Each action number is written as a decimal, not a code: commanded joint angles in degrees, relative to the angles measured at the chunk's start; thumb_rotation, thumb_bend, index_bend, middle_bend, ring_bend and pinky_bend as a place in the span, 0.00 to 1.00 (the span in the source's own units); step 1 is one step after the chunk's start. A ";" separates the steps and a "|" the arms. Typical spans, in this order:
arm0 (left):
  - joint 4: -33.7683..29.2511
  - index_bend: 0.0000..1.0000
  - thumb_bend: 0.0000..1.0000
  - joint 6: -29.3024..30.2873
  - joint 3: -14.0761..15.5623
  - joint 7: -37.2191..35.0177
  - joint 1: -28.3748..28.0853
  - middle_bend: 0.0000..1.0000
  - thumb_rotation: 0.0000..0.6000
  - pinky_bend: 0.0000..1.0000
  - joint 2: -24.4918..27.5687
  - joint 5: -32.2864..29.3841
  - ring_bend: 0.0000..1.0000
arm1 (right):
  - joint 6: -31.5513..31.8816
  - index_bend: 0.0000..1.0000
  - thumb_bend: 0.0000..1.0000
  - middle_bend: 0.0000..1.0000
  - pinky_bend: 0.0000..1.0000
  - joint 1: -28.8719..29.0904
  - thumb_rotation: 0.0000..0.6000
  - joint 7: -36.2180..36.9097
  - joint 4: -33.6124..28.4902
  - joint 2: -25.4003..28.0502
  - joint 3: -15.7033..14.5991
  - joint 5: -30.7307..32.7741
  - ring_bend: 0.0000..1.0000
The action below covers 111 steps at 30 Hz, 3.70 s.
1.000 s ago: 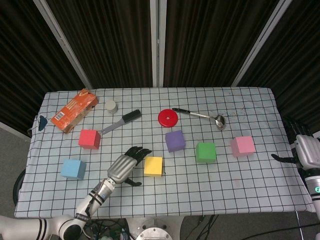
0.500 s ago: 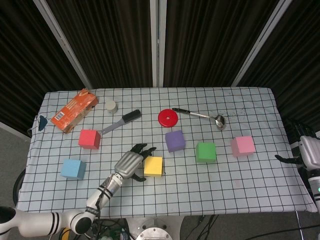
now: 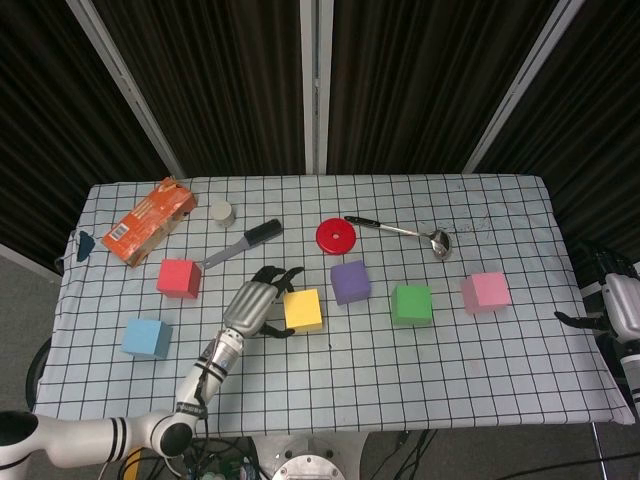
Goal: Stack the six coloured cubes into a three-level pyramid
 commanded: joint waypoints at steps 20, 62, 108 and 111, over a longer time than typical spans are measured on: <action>9.66 0.09 0.16 -0.79 -4.41 1.67 -5.09 0.53 1.00 0.11 -5.86 -8.92 0.16 | -1.82 0.00 0.03 0.05 0.00 0.74 1.00 -2.27 -0.86 0.40 0.17 1.22 0.00; 13.46 0.05 0.05 -6.98 3.19 -17.02 -4.17 0.15 1.00 0.09 2.23 6.28 0.10 | -3.32 0.00 0.03 0.05 0.00 1.64 1.00 -6.67 -2.18 -0.29 0.31 3.70 0.00; 4.33 0.04 0.00 25.05 7.90 -30.04 28.53 0.08 1.00 0.06 29.32 9.10 0.00 | -29.86 0.00 0.04 0.10 0.00 36.01 1.00 -23.38 6.14 -25.28 3.28 3.09 0.00; 4.82 0.04 0.00 24.01 7.84 -28.98 28.95 0.08 1.00 0.06 29.21 7.99 0.00 | -30.05 0.00 0.06 0.11 0.00 37.07 1.00 -24.53 6.97 -26.41 3.05 4.20 0.00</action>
